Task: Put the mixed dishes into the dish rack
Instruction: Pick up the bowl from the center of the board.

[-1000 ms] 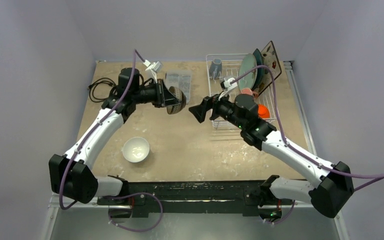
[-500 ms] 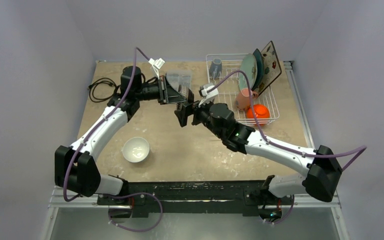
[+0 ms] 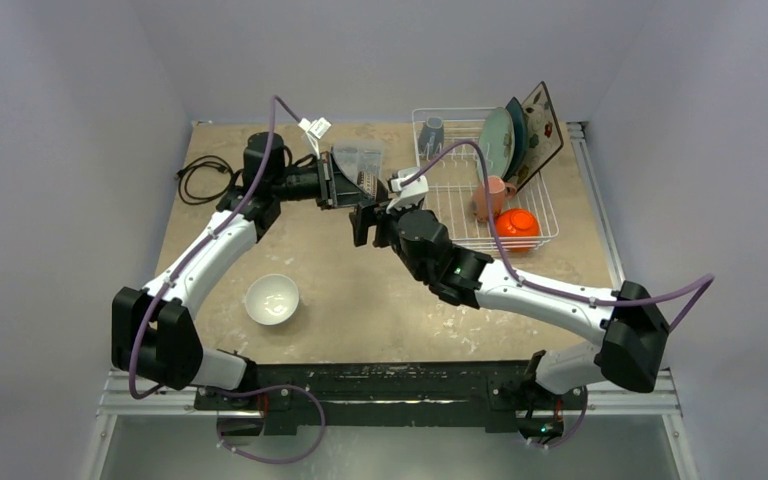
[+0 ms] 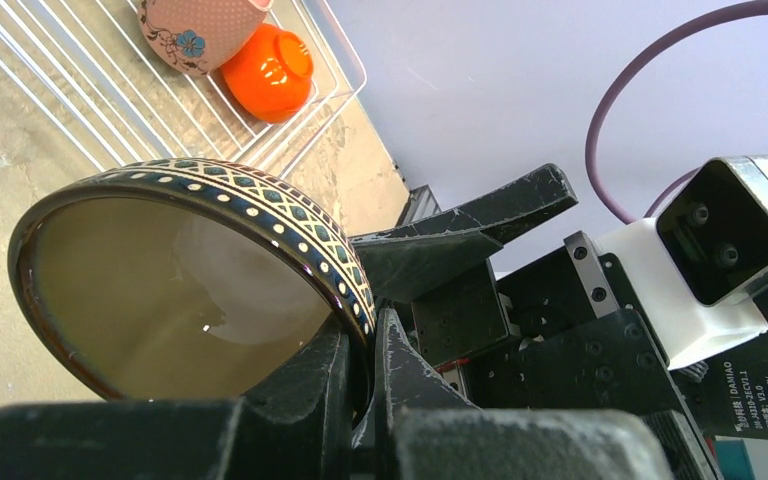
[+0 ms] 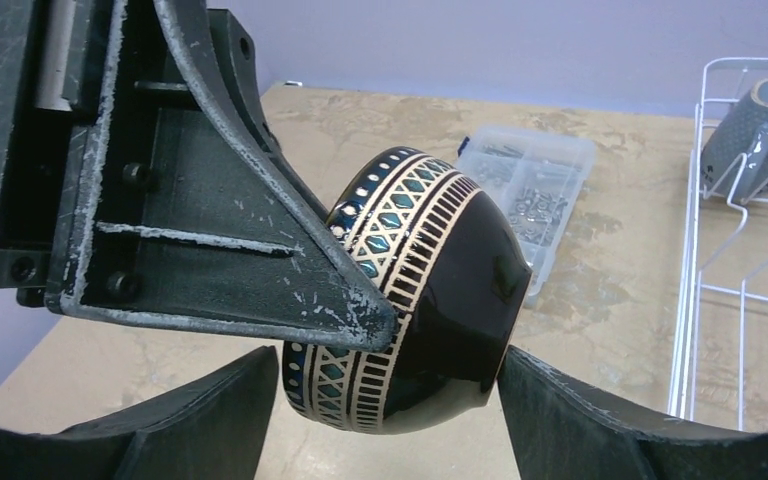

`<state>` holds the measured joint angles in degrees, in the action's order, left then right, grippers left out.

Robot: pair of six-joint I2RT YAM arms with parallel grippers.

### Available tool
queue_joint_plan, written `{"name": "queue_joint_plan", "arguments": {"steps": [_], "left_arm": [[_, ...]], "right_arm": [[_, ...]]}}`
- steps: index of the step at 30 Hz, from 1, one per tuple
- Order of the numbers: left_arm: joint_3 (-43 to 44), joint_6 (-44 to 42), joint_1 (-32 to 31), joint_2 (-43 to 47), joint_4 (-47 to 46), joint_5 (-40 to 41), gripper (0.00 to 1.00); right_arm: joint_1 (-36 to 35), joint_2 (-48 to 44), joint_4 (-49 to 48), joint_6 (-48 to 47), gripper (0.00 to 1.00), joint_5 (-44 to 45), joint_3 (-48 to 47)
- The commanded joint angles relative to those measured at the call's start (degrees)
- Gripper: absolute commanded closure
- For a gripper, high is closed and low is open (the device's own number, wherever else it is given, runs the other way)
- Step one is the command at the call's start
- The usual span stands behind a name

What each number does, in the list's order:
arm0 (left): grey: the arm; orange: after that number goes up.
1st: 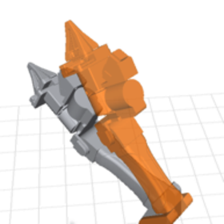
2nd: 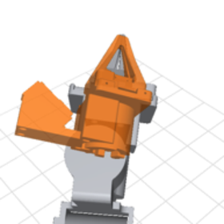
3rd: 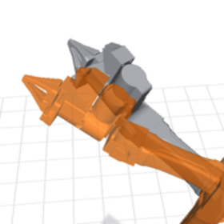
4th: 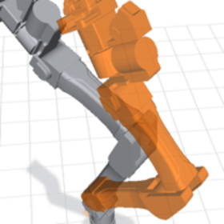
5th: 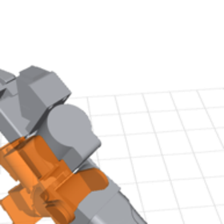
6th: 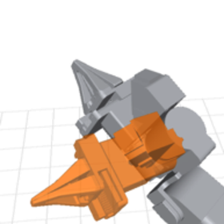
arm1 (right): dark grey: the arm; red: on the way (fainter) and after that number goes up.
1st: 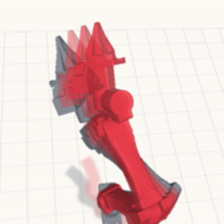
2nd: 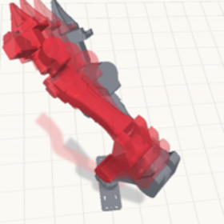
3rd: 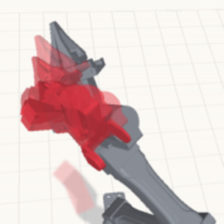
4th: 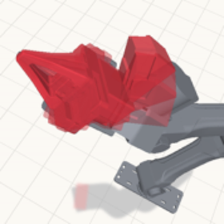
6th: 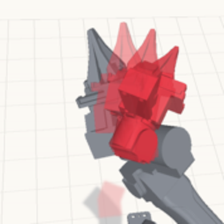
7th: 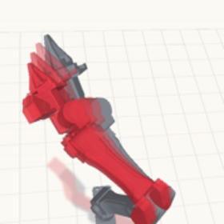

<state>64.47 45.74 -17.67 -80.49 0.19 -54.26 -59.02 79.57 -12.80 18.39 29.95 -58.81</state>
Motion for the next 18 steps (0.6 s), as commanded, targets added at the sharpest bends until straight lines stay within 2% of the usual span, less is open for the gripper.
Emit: {"name": "queue_joint_plan", "arguments": {"steps": [1, 10, 14, 18], "left_arm": [[1.8, -0.1, 0.2, 0.5, -4.4, -1.4, 1.0], [2.2, -0.2, 0.2, 0.1, -2.8, -0.4, 1.0], [2.4, -0.3, 0.2, 0.1, -2.3, -0.2, 1.0], [3.1, -1.3, 0.2, 0.1, -0.4, 0.9, 1.0]], "right_arm": [[-0.7, 0.0, -1.3, 2.7, 0.25, 3.6, -3.1], [-1.6, 3.3, 1.2, 5.5, 0.35, 6.5, -6.4], [-1.8, 3.7, 1.4, 6.1, 0.58, 8.1, -6.2], [-1.8, 3.2, -0.1, 6.0, 1.0, 7.4, -5.1]]}}
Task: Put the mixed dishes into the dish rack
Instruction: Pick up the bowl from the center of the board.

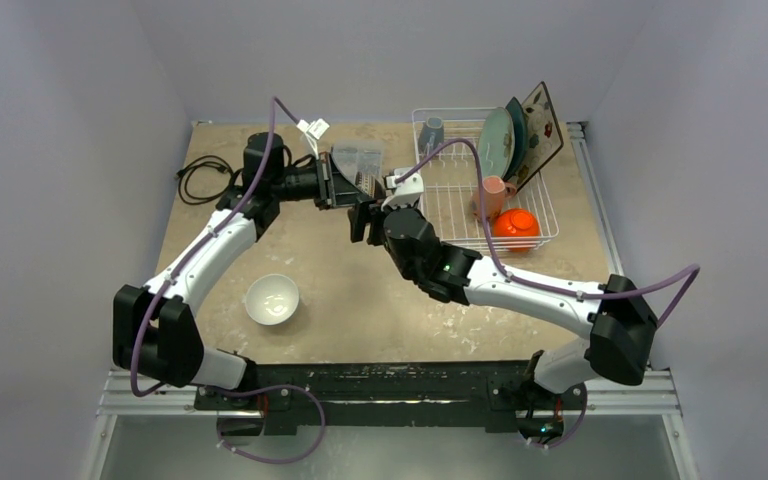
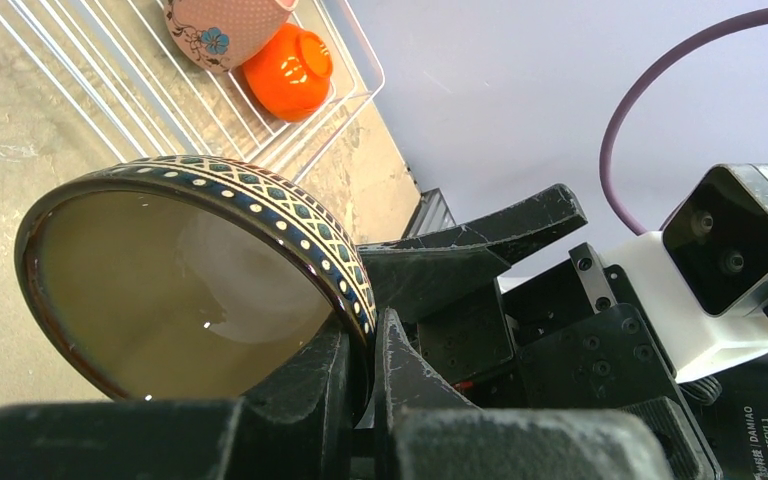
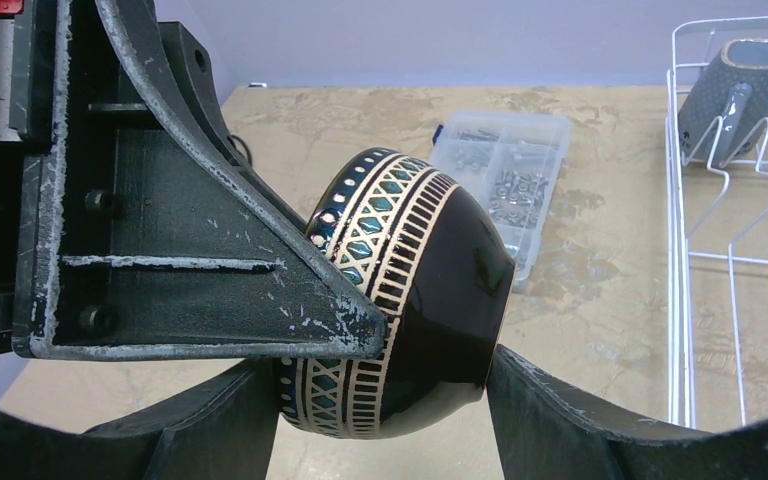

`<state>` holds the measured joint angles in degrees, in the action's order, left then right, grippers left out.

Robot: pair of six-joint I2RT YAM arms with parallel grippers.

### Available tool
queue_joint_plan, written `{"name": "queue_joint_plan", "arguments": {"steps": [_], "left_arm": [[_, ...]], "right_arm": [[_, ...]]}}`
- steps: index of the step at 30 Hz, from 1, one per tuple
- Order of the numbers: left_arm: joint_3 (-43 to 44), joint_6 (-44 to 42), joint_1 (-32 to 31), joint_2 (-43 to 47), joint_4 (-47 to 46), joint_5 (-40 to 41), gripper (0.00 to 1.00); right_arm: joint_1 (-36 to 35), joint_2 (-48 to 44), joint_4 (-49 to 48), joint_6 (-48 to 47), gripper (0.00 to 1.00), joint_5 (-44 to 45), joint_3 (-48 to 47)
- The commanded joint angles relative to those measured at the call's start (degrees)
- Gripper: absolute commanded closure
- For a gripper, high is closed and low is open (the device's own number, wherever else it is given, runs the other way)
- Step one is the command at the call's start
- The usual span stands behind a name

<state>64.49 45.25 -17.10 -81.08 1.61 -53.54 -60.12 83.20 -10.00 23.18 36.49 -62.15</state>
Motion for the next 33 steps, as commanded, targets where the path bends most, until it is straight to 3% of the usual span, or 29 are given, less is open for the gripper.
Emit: {"name": "queue_joint_plan", "arguments": {"steps": [1, 3, 8, 12, 22, 33], "left_arm": [[3.3, -1.3, -0.4, 0.6, -0.1, 0.5, 1.0], [3.8, -2.2, -0.4, 0.5, 1.9, 1.1, 1.0], [4.2, -3.5, -0.4, 0.8, 3.7, 2.2, 0.71], [4.3, -4.7, -0.4, 1.4, 4.7, 2.7, 0.62], [5.8, -10.1, 0.1, 3.6, 11.3, 7.7, 0.55], [7.4, -16.2, 0.7, 6.2, 19.8, 19.0, 0.52]], "right_arm": [[-0.7, -0.7, -3.4, 1.4, 1.0, 0.7, -1.2], [-0.7, -1.5, -5.1, 1.5, 1.0, 0.0, 0.1], [-0.5, -3.5, -9.6, 3.0, 1.0, -4.1, 3.2], [-0.2, -4.0, -9.4, 4.3, 1.0, -5.6, 3.4], [5.2, -6.5, -9.9, 10.6, 1.0, -13.2, 6.3], [12.6, -8.3, -12.3, 19.8, 1.0, -25.2, 10.4]]}}
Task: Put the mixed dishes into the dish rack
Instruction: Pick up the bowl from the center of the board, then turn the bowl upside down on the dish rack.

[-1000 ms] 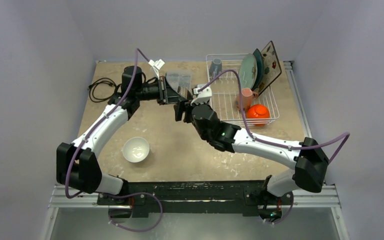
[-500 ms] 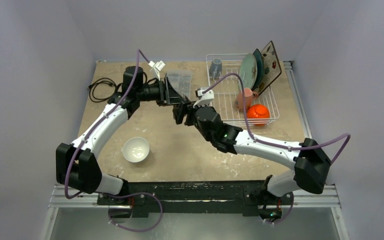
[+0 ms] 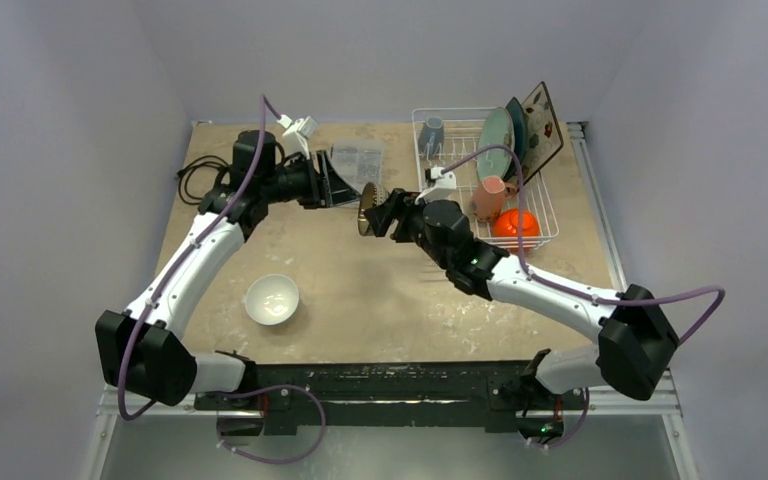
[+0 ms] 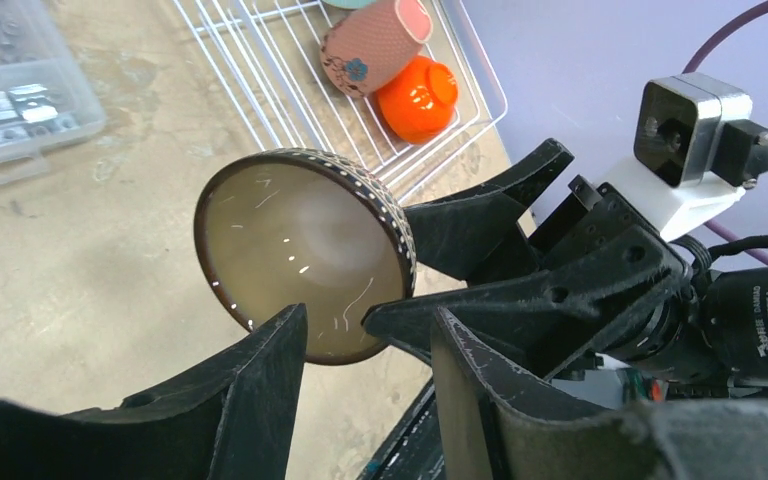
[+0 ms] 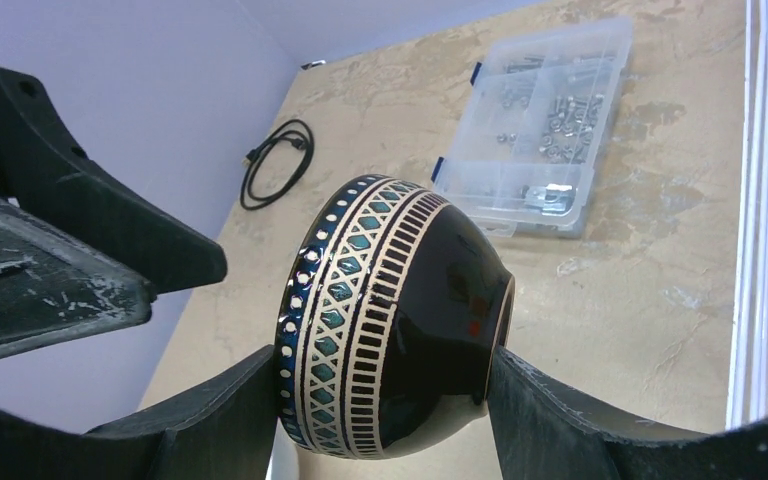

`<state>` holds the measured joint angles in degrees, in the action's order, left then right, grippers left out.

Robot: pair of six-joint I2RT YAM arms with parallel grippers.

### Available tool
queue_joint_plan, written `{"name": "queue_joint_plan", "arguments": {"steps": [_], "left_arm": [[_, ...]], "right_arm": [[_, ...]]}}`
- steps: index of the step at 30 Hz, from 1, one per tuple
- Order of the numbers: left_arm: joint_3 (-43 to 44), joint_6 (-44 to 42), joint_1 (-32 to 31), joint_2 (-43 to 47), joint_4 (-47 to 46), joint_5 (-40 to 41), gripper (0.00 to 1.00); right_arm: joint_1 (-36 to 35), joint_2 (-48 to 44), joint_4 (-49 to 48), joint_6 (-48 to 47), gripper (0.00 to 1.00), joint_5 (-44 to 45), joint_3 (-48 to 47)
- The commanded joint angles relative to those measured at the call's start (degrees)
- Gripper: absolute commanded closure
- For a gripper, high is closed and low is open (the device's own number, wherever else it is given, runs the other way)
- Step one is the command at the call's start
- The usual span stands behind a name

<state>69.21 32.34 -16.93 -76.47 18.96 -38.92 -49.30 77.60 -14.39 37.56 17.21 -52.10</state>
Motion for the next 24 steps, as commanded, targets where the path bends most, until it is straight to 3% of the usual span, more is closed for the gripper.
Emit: {"name": "queue_joint_plan", "arguments": {"steps": [1, 10, 19, 24], "left_arm": [[2.7, -3.1, 0.6, 1.3, 2.5, 4.4, 0.52], [1.3, -4.1, 1.3, 4.7, 2.1, 9.6, 0.52], [1.5, -4.7, 1.4, 4.6, 2.4, 9.6, 0.52], [1.5, -4.4, 1.4, 4.1, 2.3, 8.8, 0.52]], "right_arm": [[2.4, -2.7, -8.5, 6.7, 1.0, -6.9, 0.8], [13.6, -4.3, -15.2, 17.0, 1.0, -22.0, 4.8], [23.0, -9.4, 3.9, 2.7, 1.0, -17.4, -4.7], [25.8, -6.6, 11.6, -5.7, 1.0, -14.1, -10.6]]}}
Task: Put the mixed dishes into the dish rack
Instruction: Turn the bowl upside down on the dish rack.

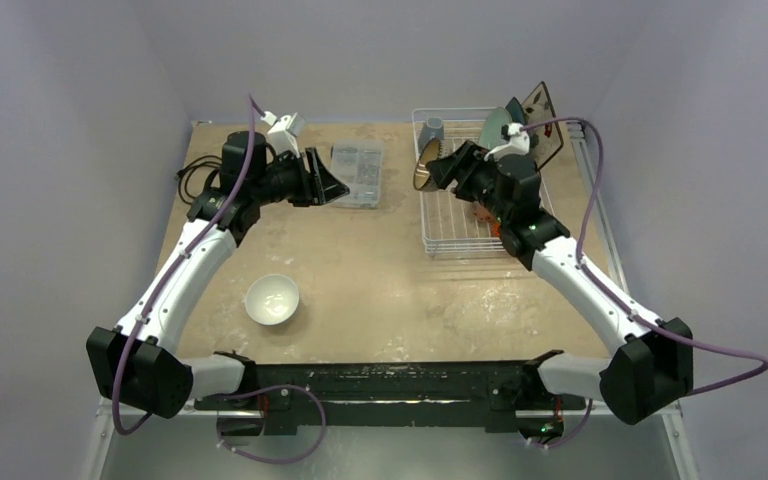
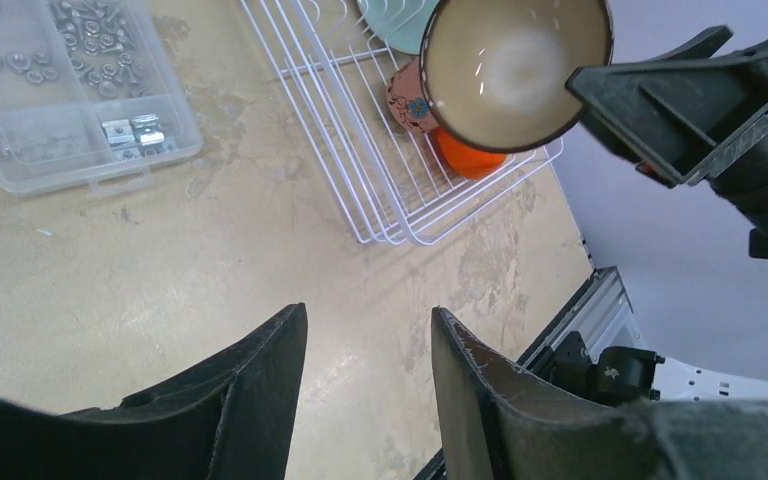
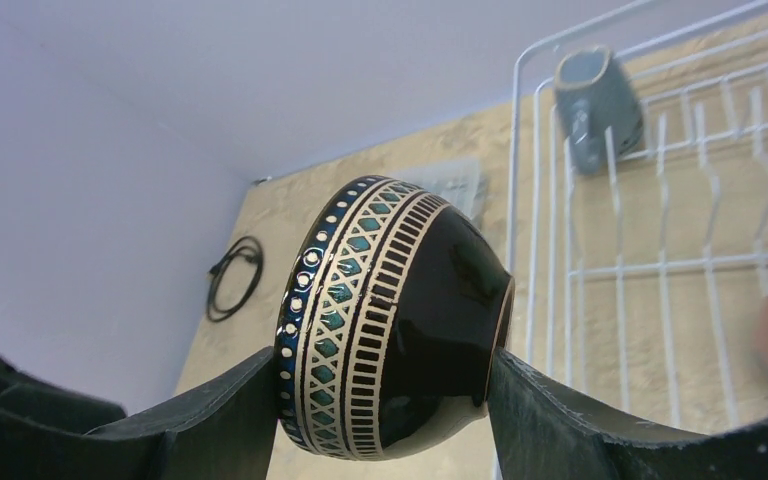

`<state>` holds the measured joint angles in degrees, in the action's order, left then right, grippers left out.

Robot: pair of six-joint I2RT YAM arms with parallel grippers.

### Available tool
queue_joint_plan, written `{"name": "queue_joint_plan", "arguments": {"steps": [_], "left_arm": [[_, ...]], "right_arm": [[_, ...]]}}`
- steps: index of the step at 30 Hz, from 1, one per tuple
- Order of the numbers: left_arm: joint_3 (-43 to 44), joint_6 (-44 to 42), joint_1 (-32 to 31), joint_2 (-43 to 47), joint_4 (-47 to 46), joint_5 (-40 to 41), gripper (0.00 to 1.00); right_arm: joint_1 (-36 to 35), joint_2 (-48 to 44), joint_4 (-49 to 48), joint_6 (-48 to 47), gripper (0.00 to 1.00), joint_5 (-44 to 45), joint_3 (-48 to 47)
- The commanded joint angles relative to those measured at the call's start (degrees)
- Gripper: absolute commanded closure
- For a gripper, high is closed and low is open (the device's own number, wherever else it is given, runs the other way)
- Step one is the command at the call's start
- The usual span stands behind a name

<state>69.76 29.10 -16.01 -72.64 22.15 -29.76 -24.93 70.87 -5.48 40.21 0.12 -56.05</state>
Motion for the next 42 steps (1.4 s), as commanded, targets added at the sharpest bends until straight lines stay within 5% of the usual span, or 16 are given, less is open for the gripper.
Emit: {"name": "queue_joint_plan", "arguments": {"steps": [1, 12, 42], "left_arm": [[1.0, -1.1, 0.4, 0.2, -0.9, -0.5, 0.52], [1.3, -0.7, 0.5, -1.1, -0.8, -1.6, 0.52], [1.7, -0.5, 0.5, -2.4, -0.6, -3.2, 0.52]], "right_arm": [[1.8, 1.3, 4.3, -9.5, 1.0, 3.4, -8.1], [2.2, 14.4, 14.7, -23.2, 1.0, 10.8, -19.0], [-4.8, 35.2, 22.1, -39.2, 1.0, 37.0, -31.8]]}}
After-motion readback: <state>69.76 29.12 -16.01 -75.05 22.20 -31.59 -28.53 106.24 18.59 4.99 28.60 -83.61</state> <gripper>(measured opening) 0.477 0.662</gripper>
